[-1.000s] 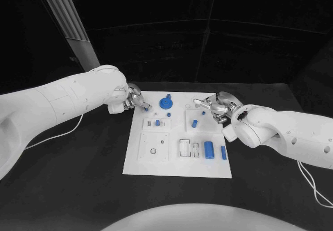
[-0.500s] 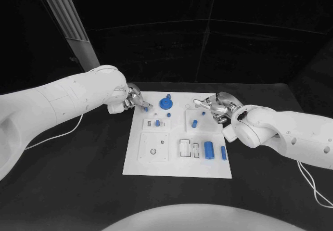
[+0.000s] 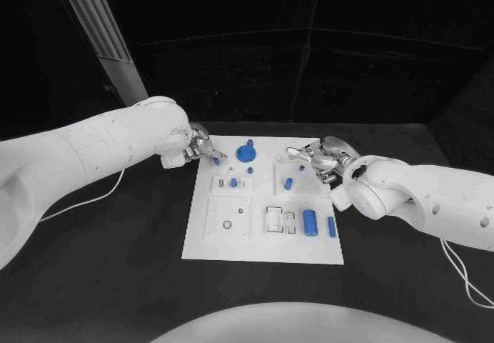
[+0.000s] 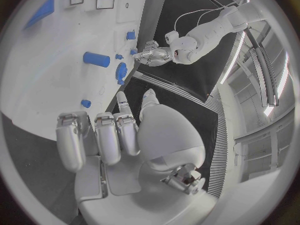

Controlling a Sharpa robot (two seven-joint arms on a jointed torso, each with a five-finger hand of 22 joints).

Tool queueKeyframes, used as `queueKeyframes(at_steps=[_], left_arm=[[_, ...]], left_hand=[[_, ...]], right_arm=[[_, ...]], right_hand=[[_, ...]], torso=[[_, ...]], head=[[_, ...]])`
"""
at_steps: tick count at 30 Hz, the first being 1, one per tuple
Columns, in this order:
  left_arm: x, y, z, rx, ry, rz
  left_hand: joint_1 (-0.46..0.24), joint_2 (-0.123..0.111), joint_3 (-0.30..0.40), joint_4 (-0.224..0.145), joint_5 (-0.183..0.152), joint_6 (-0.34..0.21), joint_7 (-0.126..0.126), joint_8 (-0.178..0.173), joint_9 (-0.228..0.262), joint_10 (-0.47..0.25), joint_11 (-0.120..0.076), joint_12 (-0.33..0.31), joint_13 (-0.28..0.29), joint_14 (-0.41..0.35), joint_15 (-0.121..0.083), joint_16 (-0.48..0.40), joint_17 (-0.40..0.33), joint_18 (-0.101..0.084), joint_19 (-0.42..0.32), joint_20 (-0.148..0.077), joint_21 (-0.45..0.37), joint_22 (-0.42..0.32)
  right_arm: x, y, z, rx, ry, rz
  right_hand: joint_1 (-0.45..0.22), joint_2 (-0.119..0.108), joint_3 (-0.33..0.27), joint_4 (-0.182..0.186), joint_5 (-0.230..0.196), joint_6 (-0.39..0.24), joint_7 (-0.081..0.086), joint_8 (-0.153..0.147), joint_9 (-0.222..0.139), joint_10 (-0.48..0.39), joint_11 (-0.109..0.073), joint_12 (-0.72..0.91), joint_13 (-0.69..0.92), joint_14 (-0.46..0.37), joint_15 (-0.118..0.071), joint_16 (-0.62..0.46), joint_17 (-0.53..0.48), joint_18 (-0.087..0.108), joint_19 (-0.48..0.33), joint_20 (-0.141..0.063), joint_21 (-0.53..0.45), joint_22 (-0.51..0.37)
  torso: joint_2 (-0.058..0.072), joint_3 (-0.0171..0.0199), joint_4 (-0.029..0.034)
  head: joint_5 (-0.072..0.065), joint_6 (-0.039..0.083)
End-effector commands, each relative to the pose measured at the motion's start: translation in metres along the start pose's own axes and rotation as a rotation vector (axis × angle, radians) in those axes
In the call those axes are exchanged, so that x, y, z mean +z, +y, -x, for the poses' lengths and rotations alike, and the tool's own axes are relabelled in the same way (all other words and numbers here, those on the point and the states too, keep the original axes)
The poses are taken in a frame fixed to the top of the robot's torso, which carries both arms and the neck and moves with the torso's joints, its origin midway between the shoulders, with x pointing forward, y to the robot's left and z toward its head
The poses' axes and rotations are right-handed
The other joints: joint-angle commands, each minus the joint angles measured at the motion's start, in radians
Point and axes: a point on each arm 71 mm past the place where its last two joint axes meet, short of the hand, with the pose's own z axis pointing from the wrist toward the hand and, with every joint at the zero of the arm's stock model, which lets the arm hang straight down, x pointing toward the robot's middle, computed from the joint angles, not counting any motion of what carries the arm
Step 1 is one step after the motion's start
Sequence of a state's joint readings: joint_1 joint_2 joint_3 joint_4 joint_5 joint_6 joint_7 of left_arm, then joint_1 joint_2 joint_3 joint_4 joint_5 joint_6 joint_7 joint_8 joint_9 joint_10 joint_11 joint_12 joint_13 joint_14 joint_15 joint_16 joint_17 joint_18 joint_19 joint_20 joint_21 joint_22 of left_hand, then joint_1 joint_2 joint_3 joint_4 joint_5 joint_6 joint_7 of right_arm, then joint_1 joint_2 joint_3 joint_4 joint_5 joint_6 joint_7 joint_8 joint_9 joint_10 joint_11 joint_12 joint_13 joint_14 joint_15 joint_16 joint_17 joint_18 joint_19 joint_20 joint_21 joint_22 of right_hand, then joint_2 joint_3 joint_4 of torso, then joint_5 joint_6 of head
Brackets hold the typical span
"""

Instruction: Assemble the parts on the task board

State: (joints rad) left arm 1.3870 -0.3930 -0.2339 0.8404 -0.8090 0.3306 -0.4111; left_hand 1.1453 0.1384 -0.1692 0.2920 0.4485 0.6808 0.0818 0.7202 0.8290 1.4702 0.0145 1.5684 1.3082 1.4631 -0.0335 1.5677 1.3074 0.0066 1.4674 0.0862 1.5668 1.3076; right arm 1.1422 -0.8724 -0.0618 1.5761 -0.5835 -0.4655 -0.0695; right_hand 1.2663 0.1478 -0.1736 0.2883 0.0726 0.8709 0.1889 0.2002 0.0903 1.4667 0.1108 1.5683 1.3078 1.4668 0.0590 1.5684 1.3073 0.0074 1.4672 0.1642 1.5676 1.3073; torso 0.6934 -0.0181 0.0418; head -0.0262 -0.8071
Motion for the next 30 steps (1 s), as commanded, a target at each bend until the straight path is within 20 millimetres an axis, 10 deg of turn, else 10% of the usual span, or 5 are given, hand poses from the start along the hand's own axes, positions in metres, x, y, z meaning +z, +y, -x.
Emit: queueKeyframes(at_steps=[1, 13, 30], left_arm=[[-0.0003, -0.002, 0.0006, 0.004, 0.0, -0.014], [0.0, -0.0026, -0.0011, 0.01, 0.014, -0.013], [-0.0015, -0.0028, 0.0004, -0.008, -0.023, -0.072]], left_hand=[[0.034, 0.005, 0.019, 0.001, 0.047, -0.002, -0.008, -0.005, 0.001, 0.101, 0.001, 0.002, 0.263, 0.108, -0.002, 0.003, 0.263, -0.007, 0.103, -0.001, 0.004, 0.263], [0.162, -0.014, 0.12, 0.0, 0.287, -0.002, -0.016, -0.008, 0.003, 0.101, -0.007, 0.002, 0.263, 0.108, -0.01, 0.003, 0.263, -0.007, 0.103, -0.009, 0.004, 0.263], [0.227, -0.033, 0.238, -0.002, 0.303, 0.004, -0.013, -0.003, 0.017, 0.101, -0.005, 0.002, 0.263, 0.108, -0.012, 0.003, 0.263, -0.007, 0.103, -0.011, 0.004, 0.263]], right_arm=[[-0.0003, 0.0014, -0.0002, -0.002, 0.001, 0.006], [-0.0002, 0.0014, -0.0003, -0.003, 0.003, 0.005], [0.0, 0.0006, 0.0003, -0.005, 0.004, -0.001]], right_hand=[[0.0, 0.008, -0.005, 0.001, 0.004, -0.008, -0.001, 0.007, 0.002, 0.104, 0.006, 0.003, 0.263, 0.104, 0.0, 0.002, 0.263, -0.007, 0.104, 0.005, 0.003, 0.263], [0.001, 0.009, -0.005, 0.001, 0.005, -0.008, 0.0, 0.008, 0.002, 0.104, 0.006, 0.003, 0.263, 0.104, 0.0, 0.002, 0.263, -0.007, 0.104, 0.005, 0.003, 0.263], [0.003, 0.011, -0.005, 0.001, 0.005, -0.009, 0.0, 0.009, 0.001, 0.104, 0.006, 0.003, 0.263, 0.104, 0.0, 0.002, 0.263, -0.007, 0.104, 0.005, 0.003, 0.263]], torso=[[0.0, -0.0004, -0.0004], [0.0, -0.0005, -0.0002], [0.0, -0.0009, 0.0004]], head=[[-0.001, -0.003], [-0.002, -0.003], [-0.005, -0.004]])
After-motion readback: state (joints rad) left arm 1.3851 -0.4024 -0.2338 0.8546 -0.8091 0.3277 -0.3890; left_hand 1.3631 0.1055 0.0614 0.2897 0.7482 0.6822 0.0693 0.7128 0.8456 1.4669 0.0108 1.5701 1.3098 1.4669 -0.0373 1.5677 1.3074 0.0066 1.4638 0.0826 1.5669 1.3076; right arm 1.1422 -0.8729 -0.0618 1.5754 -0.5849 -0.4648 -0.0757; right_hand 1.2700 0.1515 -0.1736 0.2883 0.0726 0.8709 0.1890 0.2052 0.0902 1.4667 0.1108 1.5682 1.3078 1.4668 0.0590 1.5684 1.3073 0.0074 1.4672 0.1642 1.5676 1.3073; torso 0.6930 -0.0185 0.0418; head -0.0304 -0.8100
